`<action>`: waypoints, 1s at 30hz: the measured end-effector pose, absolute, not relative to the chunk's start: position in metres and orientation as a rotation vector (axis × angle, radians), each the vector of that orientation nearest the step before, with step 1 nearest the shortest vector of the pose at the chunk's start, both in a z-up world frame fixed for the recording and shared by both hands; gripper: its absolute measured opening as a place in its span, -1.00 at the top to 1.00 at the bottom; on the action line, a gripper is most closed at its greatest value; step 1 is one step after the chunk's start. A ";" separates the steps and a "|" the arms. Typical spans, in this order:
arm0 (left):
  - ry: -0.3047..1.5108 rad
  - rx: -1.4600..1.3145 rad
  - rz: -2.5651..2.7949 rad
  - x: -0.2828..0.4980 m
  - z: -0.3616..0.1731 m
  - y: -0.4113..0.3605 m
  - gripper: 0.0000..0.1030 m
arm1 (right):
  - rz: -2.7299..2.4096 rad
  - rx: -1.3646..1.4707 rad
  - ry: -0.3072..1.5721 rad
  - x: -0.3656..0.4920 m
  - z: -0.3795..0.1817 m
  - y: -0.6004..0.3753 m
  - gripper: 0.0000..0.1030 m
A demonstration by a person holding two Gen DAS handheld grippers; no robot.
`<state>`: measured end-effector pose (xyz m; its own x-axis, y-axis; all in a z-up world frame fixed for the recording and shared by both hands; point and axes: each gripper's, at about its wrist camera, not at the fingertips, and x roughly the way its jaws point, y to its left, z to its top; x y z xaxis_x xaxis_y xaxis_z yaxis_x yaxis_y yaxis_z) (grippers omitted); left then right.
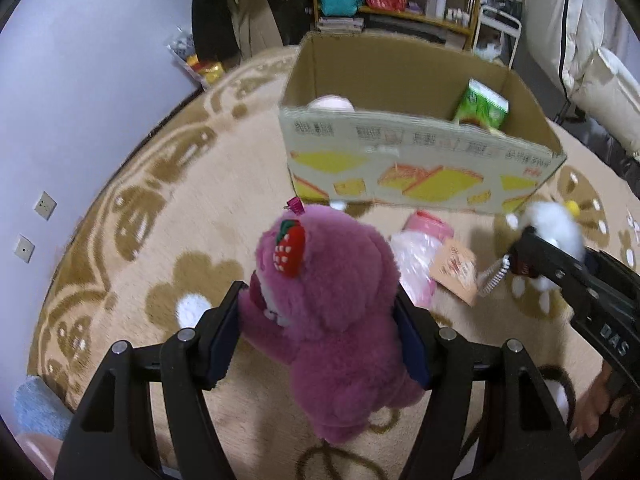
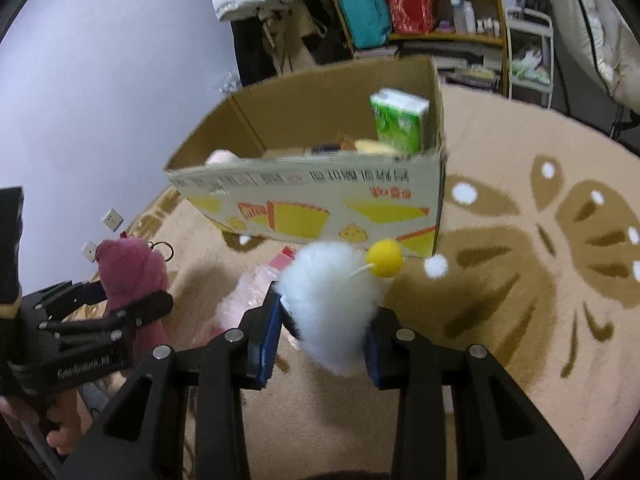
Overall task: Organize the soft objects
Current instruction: 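Lift the pink bear with the left gripper while the right carries the white plush over the box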
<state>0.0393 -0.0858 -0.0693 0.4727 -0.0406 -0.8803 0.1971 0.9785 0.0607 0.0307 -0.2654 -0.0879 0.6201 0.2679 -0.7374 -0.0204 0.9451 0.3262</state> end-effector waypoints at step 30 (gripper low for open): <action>0.662 0.290 -0.151 0.113 0.048 -0.110 -0.33 | 0.112 0.245 0.573 0.071 0.042 -0.280 0.28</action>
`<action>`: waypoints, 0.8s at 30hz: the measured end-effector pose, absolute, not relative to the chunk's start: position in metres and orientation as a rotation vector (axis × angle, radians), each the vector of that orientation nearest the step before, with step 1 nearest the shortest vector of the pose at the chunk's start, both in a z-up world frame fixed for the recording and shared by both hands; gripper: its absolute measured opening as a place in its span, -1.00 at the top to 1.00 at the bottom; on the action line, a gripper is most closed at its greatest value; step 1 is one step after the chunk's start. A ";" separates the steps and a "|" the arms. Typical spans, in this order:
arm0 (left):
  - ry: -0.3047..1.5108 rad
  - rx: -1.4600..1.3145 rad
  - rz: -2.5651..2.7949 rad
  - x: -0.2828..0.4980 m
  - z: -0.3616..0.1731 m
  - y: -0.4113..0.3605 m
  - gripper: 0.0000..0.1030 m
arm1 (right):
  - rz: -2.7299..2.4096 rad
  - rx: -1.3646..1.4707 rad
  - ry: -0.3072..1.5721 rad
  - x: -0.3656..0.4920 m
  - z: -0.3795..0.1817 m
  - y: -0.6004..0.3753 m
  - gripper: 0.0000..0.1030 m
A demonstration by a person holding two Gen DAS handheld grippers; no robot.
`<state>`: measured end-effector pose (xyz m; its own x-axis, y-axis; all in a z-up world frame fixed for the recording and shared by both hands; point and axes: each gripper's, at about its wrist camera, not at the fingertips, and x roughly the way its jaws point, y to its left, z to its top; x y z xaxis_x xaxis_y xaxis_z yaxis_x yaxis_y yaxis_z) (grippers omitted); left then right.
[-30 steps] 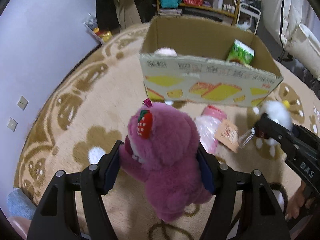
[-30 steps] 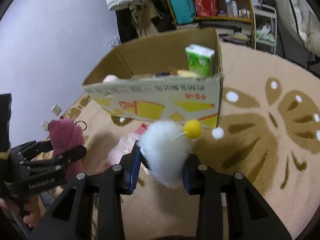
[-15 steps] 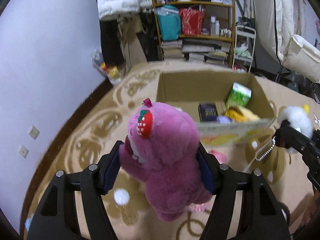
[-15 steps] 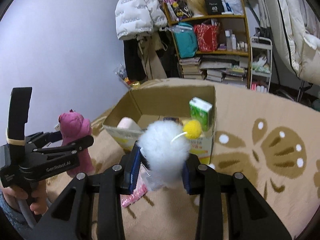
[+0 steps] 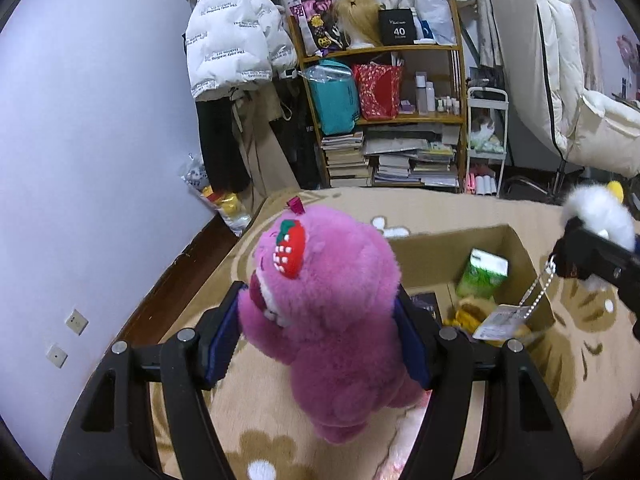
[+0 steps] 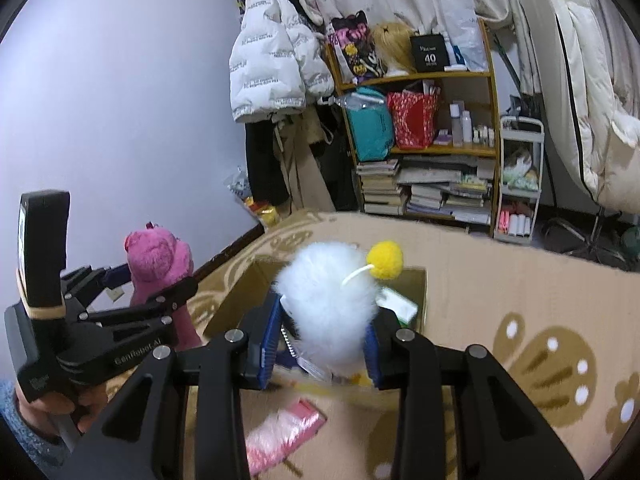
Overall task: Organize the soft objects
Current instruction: 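Lift the pink bear with the left gripper while the right carries the white plush over the box, then open both grippers to drop the pink bear and white plush into the box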
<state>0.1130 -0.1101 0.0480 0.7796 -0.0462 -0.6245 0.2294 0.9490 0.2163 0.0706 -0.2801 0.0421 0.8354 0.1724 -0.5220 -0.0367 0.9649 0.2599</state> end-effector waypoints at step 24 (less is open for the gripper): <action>0.744 0.289 -0.250 0.171 -0.014 -0.126 -0.55 | 0.104 0.317 0.790 0.124 -0.030 -0.289 0.22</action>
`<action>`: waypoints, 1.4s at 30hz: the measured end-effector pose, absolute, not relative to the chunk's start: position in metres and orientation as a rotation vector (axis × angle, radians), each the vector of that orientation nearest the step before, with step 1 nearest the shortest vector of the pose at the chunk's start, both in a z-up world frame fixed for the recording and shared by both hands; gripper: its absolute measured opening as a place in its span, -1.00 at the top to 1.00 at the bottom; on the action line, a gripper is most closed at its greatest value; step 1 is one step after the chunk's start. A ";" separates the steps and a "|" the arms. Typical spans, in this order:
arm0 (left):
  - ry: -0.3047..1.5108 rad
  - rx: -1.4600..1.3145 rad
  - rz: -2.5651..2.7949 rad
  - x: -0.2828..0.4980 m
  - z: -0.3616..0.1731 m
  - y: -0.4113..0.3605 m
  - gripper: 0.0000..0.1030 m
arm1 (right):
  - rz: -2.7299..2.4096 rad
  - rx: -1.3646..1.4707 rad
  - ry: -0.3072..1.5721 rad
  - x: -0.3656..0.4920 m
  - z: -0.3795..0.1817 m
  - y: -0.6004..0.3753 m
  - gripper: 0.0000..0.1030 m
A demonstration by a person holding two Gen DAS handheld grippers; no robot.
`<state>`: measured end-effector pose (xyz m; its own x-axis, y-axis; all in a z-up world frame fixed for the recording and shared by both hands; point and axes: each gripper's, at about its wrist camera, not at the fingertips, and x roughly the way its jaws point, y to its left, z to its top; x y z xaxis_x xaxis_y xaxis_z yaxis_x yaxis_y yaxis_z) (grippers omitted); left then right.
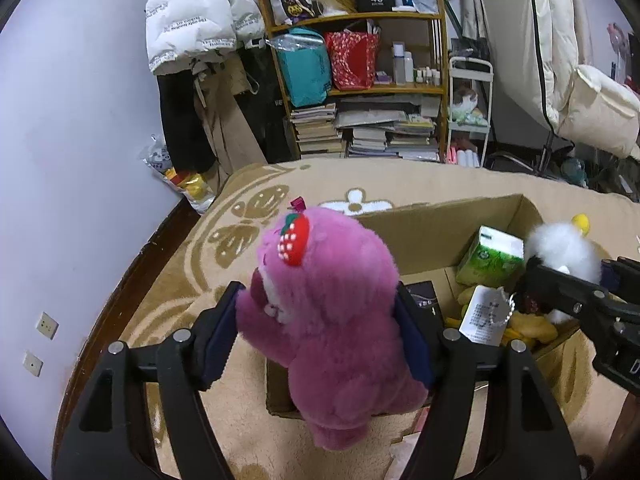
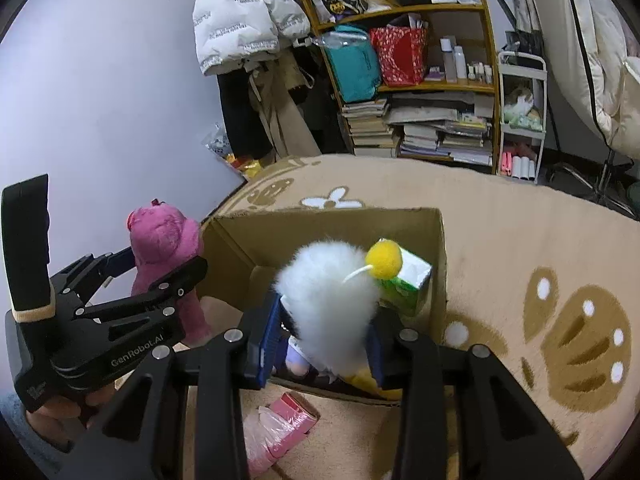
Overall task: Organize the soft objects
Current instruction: 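Open both grippers to drop the pink bear and white plush into the box, then move the left gripper down to the pink-wrapped roll beside the box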
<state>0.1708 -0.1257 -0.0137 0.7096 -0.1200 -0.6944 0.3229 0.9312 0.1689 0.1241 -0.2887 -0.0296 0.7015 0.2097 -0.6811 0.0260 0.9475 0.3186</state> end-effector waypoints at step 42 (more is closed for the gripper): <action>0.853 0.193 -0.236 0.084 -0.025 -0.091 -0.95 | 0.038 0.379 0.752 0.014 -0.035 -0.329 -1.00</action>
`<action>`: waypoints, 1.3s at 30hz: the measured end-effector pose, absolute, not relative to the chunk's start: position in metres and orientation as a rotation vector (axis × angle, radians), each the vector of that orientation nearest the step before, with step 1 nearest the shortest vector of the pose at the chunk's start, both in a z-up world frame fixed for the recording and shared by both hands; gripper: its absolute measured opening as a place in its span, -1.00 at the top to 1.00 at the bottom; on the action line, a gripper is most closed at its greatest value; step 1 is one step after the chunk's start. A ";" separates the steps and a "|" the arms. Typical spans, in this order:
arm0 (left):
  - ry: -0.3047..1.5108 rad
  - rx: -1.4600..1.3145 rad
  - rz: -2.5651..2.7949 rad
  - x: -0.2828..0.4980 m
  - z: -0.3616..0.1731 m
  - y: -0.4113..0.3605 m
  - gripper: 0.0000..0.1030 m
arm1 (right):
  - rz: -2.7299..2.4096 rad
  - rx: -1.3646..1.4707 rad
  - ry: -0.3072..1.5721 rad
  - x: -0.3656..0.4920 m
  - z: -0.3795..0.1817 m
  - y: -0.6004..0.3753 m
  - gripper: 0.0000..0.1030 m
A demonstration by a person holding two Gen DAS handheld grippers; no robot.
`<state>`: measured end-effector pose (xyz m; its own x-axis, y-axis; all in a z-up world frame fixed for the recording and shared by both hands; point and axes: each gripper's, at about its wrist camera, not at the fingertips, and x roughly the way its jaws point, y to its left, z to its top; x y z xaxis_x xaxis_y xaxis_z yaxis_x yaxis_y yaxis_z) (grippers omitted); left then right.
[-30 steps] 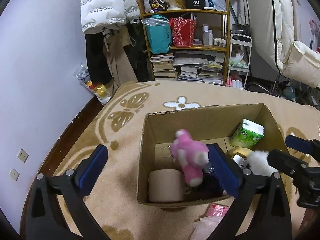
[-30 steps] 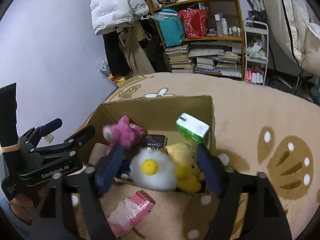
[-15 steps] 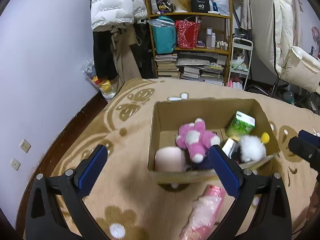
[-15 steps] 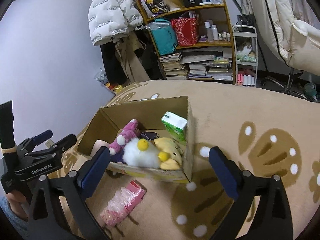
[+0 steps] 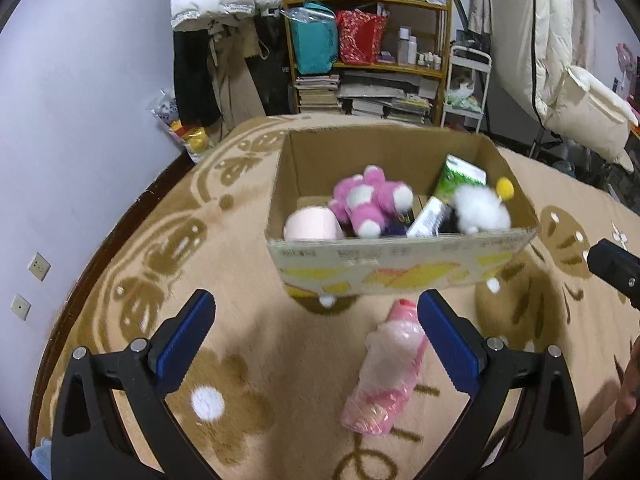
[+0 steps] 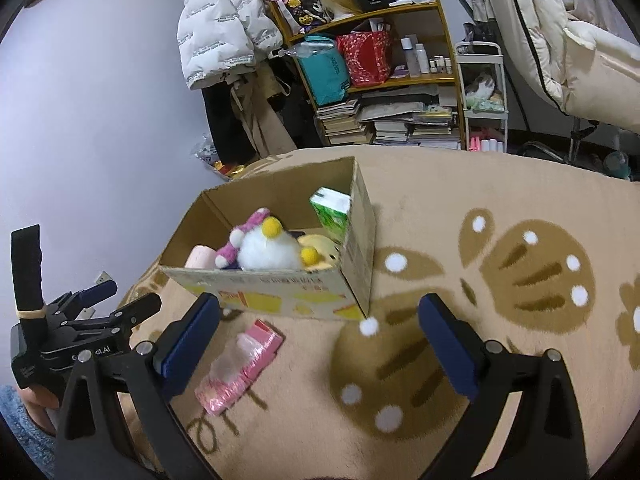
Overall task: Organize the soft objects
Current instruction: 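Move the left gripper down to the pink-wrapped roll beside the box, then close the left gripper on the pink-wrapped roll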
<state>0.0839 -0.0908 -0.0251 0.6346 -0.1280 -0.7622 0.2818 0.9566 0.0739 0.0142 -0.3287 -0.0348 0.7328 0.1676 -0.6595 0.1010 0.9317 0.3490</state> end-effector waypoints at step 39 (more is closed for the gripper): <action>1.144 0.294 -0.385 0.080 -0.152 -0.138 0.11 | -0.013 0.267 0.766 0.007 -0.067 -0.320 -1.00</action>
